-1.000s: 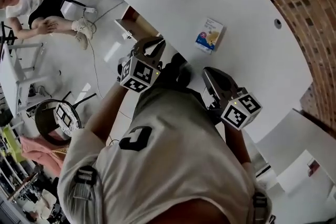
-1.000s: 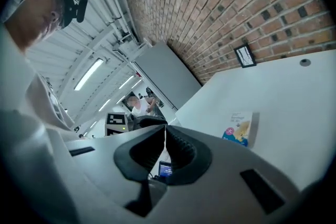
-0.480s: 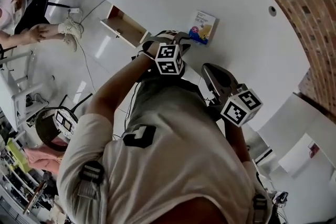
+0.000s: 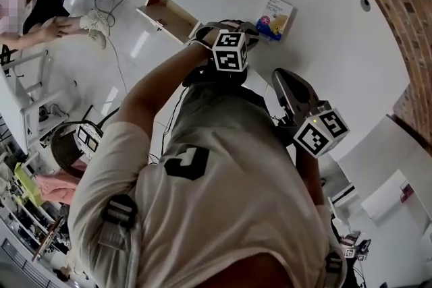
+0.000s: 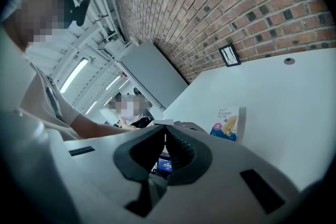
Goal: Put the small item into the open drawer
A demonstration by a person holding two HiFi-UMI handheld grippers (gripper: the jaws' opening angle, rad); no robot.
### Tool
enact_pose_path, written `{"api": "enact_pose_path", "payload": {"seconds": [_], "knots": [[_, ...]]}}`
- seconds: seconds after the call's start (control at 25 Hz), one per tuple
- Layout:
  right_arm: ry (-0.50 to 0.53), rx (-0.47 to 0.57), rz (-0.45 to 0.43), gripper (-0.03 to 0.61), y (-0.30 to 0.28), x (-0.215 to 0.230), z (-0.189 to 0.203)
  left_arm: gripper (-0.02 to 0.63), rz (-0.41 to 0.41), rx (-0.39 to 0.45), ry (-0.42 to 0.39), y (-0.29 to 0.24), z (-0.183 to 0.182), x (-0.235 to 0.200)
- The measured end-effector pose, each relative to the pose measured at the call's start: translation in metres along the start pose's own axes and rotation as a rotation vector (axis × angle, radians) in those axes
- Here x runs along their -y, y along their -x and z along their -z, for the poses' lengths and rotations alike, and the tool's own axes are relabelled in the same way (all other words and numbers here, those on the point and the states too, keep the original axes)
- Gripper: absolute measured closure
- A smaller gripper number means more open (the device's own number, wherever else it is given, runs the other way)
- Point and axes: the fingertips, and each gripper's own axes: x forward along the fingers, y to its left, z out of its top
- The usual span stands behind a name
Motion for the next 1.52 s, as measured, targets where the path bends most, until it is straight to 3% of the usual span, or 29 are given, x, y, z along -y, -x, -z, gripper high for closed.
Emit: {"api": "enact_pose_path", "payload": {"seconds": [0.12, 0.4, 0.68, 0.8, 1.0, 1.12, 1.36, 1.52], "knots": [[0.016, 0.004, -0.003, 0.572, 0.001, -0.003, 0.003, 0.555, 0.007, 0.017, 0.038, 0.002, 0.000, 0.001], [0.023, -0.010, -0.014, 0.572, 0.007, -0.013, 0.011, 0.555, -0.001, -0.045, 0.008, -0.010, 0.011, 0.011], [0.042, 0.007, -0.019, 0.572, 0.018, -0.021, 0.014, 0.605, -0.036, -0.020, 0.094, 0.003, 0.007, 0.012], [0.055, 0.018, -0.030, 0.572, 0.021, -0.027, 0.016, 0.607, -0.081, 0.052, 0.191, 0.029, -0.002, 0.014], [0.061, 0.017, -0.093, 0.572, 0.013, -0.040, 0.022, 0.607, -0.214, 0.223, 0.501, 0.103, 0.000, 0.011], [0.065, 0.000, -0.147, 0.572, 0.001, -0.051, 0.027, 0.608, -0.323, 0.277, 0.624, 0.149, 0.016, 0.012], [0.144, -0.074, -0.216, 0.572, -0.030, -0.085, 0.030, 0.609, -0.517, 0.290, 0.765, 0.226, 0.076, 0.016], [0.176, -0.081, -0.213, 0.572, -0.057, -0.102, 0.027, 0.609, -0.579, 0.299, 0.799, 0.265, 0.117, 0.012]]}}
